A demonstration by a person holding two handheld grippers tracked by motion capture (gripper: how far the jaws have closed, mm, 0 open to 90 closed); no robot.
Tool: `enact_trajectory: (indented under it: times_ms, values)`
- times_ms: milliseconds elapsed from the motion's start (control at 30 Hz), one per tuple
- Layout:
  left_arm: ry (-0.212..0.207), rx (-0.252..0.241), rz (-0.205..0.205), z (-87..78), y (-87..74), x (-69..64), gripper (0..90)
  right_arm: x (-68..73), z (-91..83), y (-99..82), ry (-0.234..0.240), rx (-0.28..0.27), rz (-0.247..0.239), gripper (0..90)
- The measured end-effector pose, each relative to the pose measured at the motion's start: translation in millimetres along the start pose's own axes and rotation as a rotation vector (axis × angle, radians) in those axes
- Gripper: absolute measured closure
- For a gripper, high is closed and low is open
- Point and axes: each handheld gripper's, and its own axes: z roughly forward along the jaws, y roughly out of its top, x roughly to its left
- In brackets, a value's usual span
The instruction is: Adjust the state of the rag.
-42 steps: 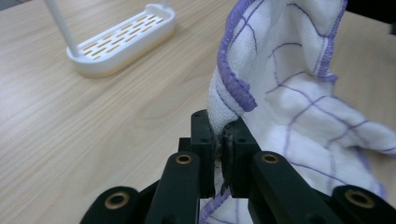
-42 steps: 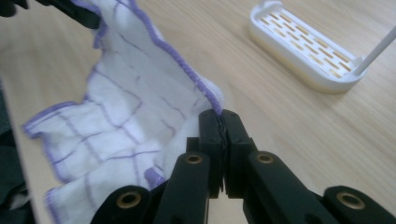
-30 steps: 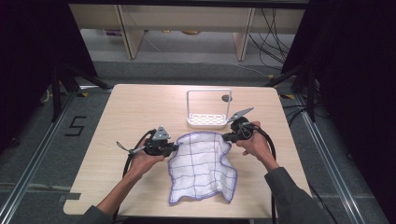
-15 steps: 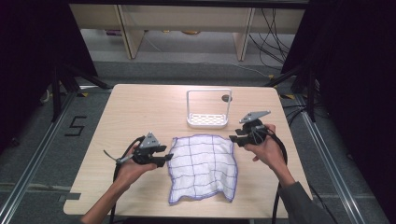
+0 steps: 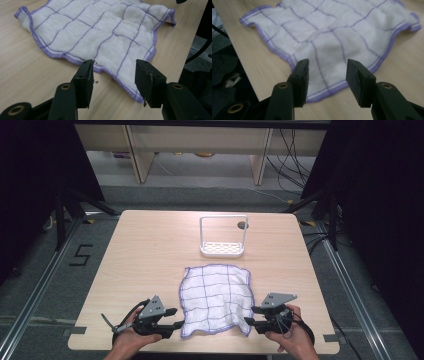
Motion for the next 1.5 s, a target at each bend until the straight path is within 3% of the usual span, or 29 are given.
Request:
enact_trajectory:
  times_ms: [133, 167, 233, 267, 300, 333, 433, 467, 500, 533, 600, 633, 667, 700, 767, 800, 833, 867, 900, 967, 1033, 1133, 1233, 1267, 1300, 1333, 1400, 1433, 1500]
  values:
    - [-0.003, 0.05, 0.041, 4.0, -8.3, -10.0, 46.4, 6.9, 4.0, -11.4, 0.007, 0.034, 0.008, 53.2]
    - [-0.008, 0.083, 0.069, 7.6, -10.6, -13.8, 45.7, 9.5, 5.2, -15.3, 0.004, 0.049, -0.013, 52.6]
    - [-0.017, 0.066, 0.049, 11.3, -11.7, -17.7, 44.0, 10.9, 6.4, -16.6, 0.004, 0.054, -0.01, 51.7]
    - [-0.014, 0.077, 0.066, 13.8, -11.7, -19.0, 44.0, 13.2, 7.3, -17.3, 0.006, 0.061, 0.001, 51.4]
    - [-0.014, 0.077, 0.062, 15.3, -11.9, -20.3, 43.2, 13.8, 9.4, -17.9, 0.006, 0.055, -0.025, 51.2]
    - [-0.019, 0.093, 0.088, 16.7, -11.4, -19.9, 43.5, 15.8, 14.3, -18.2, 0.01, 0.05, -0.045, 51.0]
    - [-0.011, 0.135, 0.111, 24.1, -12.4, -22.5, 44.5, 17.9, 17.8, -18.5, 0.013, 0.075, -0.037, 53.5]
    - [0.01, 0.16, 0.149, 28.6, -13.4, -20.8, 46.9, 17.8, 23.2, -20.0, 0.007, 0.1, -0.059, 58.8]
    - [0.01, 0.16, 0.149, 28.6, -13.4, -20.8, 51.3, 17.8, 23.2, -20.0, 0.007, 0.1, -0.059, 58.8]
    - [0.004, 0.153, 0.155, 30.6, -14.2, -18.8, 56.4, 16.5, 26.4, -21.7, -0.006, 0.116, -0.075, 71.7]
    - [-0.01, 0.133, 0.159, 29.4, -14.3, -19.6, 71.4, 13.2, 23.1, -21.4, -0.015, 0.124, -0.111, 81.6]
    - [-0.01, 0.133, 0.159, 29.4, -14.3, -19.6, 75.6, 13.2, 23.1, -21.4, -0.015, 0.124, -0.111, 81.6]
    - [-0.007, 0.134, 0.196, 26.7, -13.3, -18.7, 80.1, 10.9, 19.3, -22.1, -0.017, 0.113, -0.126, 84.5]
    - [-0.013, 0.133, 0.201, 25.5, -13.2, -18.2, 83.4, 10.1, 15.8, -22.5, -0.009, 0.127, -0.13, 85.0]
    - [-0.016, 0.138, 0.192, 23.6, -13.9, -17.8, 86.8, 10.0, 14.4, -24.2, -0.014, 0.118, -0.126, 85.3]
    - [-0.021, 0.145, 0.217, 18.8, -15.3, -15.5, 87.3, 8.5, 8.1, -27.7, -0.015, 0.129, -0.135, 85.5]
    - [-0.021, 0.145, 0.217, 18.8, -15.3, -15.5, 87.6, 8.5, 8.1, -27.7, -0.015, 0.129, -0.135, 85.5]
    - [-0.03, 0.139, 0.186, 13.5, -19.0, -18.1, 87.6, 10.1, 1.7, -32.7, -0.006, 0.136, -0.124, 85.4]
    - [-0.033, 0.138, 0.208, 11.7, -20.2, -18.3, 87.6, 12.5, 0.0, -36.1, 0.001, 0.124, -0.115, 85.3]
    - [-0.025, 0.146, 0.207, 9.5, -21.7, -19.5, 87.3, 17.5, -2.8, -40.4, 0.017, 0.121, -0.114, 84.2]
    - [-0.036, 0.145, 0.178, 7.0, -24.7, -18.1, 86.8, 22.3, -4.0, -40.6, 0.037, 0.129, -0.118, 80.2]
    - [-0.038, 0.137, 0.137, 4.9, -23.8, -14.4, 78.2, 23.1, -4.7, -36.8, 0.031, 0.093, -0.059, 58.7]
    - [-0.038, 0.099, 0.091, 1.3, -17.9, -10.2, 66.4, 18.4, -16.3, -28.2, 0.055, 0.015, -0.038, 50.2]
    - [-0.029, 0.098, 0.109, -1.2, -14.6, -5.9, 65.4, 16.9, -21.7, -24.9, 0.052, 0.0, -0.035, 49.3]
    - [-0.029, 0.098, 0.109, -1.2, -14.6, -5.9, 63.4, 14.8, -25.9, -21.7, 0.032, -0.022, -0.038, 47.4]
    - [-0.007, 0.062, 0.056, -2.2, -8.6, -0.5, 60.4, 13.2, -29.6, -18.4, 0.003, -0.029, -0.023, 45.9]
    - [0.001, 0.038, 0.033, -0.9, -5.0, 3.7, 58.3, 9.8, -31.3, -14.8, -0.03, -0.037, -0.026, 45.7]
    - [0.023, 0.035, 0.029, 0.1, 0.5, 12.1, 56.8, 5.6, -32.4, -10.5, -0.064, -0.036, -0.031, 45.3]
    - [0.046, 0.03, 0.005, 3.4, 8.7, 22.5, 51.5, -9.2, -30.3, -0.4, -0.099, -0.053, -0.013, 45.0]
